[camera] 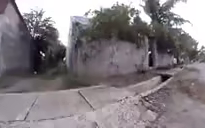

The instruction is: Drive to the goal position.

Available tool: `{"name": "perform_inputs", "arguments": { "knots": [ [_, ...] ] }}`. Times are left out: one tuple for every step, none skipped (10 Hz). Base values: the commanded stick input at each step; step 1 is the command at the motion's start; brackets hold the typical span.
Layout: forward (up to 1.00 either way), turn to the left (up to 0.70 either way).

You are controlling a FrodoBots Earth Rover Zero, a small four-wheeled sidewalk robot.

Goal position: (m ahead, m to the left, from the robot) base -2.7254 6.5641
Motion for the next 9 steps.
{"name": "perform_inputs", "arguments": {
  "knots": [
    [0.64, 0.29],
    [0.7, 0.27],
    [0.7, 0.27],
    [0.7, 0.27],
    [0.7, 0.27],
    [0.7, 0.27],
    [0.7, 0.27],
    [0.7, 0.27],
    [0.7, 0.27]
  ]
}}
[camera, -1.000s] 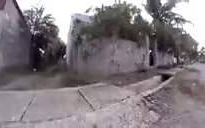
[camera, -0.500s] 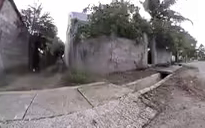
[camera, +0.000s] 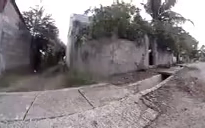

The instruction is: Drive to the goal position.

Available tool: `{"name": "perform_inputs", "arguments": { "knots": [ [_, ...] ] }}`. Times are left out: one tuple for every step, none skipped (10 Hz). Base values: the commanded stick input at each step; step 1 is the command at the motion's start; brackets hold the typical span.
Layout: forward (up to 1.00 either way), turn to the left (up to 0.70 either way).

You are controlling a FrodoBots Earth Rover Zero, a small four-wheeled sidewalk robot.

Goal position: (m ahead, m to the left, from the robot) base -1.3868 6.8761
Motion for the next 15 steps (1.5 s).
{"name": "perform_inputs", "arguments": {
  "knots": [
    [0.7, 0.27],
    [0.47, 0.33],
    [0.0, 0.0],
    [0.0, 0.0],
    [0.0, 0.0],
    [0.0, 0.0],
    [0.0, 0.0],
    [0.0, 0.0],
    [0.0, 0.0],
    [0.0, 0.0],
    [0.0, 0.0],
    [0.0, 0.06],
    [0.0, 0.34],
    [0.0, 0.45],
    [0.0, 0.45]
  ]
}}
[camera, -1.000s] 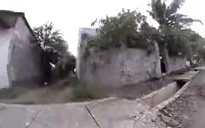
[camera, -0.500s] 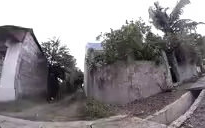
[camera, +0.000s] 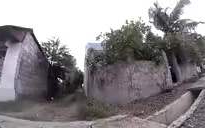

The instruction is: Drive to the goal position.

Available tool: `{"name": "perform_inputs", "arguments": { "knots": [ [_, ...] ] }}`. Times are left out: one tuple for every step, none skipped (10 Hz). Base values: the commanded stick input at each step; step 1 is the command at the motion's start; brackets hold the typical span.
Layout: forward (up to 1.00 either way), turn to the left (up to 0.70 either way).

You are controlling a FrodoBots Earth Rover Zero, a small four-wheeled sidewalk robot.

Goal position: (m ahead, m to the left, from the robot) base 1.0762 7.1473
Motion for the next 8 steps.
{"name": "perform_inputs", "arguments": {
  "knots": [
    [0.0, 0.45],
    [0.0, 0.45],
    [0.0, 0.45],
    [0.0, 0.45],
    [0.0, 0.45],
    [0.0, 0.45],
    [0.0, 0.45],
    [0.0, 0.45]
  ]
}}
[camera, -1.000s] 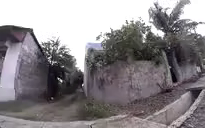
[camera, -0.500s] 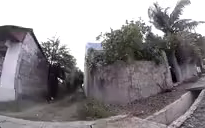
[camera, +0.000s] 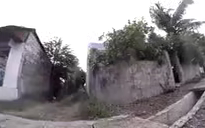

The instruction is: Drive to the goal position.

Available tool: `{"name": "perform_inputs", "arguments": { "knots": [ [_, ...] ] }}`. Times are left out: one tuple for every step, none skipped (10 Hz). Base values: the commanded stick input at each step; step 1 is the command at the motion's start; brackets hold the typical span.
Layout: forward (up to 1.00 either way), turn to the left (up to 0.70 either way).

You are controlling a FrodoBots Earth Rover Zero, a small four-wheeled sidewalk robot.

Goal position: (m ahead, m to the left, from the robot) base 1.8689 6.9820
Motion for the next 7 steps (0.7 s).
{"name": "perform_inputs", "arguments": {
  "knots": [
    [0.0, 0.45],
    [0.0, 0.45],
    [0.0, 0.45],
    [0.0, 0.45],
    [0.0, 0.45],
    [0.0, 0.45],
    [0.0, 0.45]
  ]
}}
